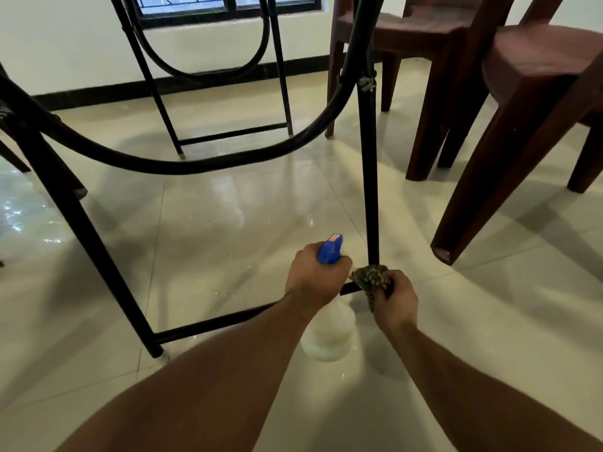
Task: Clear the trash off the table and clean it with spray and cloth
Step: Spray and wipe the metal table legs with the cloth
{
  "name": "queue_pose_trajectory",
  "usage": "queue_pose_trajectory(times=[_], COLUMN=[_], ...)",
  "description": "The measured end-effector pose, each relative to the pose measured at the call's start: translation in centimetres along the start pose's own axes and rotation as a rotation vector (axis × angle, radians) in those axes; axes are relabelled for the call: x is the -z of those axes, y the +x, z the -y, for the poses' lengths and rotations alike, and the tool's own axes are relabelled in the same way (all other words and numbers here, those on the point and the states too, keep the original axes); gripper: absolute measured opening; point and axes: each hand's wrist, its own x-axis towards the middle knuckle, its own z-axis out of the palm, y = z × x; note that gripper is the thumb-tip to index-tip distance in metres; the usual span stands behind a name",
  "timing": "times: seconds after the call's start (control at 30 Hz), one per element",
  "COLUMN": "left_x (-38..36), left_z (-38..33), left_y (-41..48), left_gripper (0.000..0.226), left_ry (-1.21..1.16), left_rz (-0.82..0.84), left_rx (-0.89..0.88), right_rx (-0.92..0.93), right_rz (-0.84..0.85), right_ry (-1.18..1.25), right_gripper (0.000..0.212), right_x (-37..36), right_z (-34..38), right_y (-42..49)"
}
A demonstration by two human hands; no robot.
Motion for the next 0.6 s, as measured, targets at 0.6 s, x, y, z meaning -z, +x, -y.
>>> queue_pose_trajectory(times=[0.6], left_x=[1.2], left_z=[3.2], left_y=[-0.7], left_gripper=[0.024], left_ry=[0.064], left_rz=[0.010], left_rx=[0.029], right_rx=[0.781], right_rz=[-0.192], right_ry=[-0.342], right_gripper=[0.027], right_x=[-1.0], right_z=[7.3], right_y=[1.1])
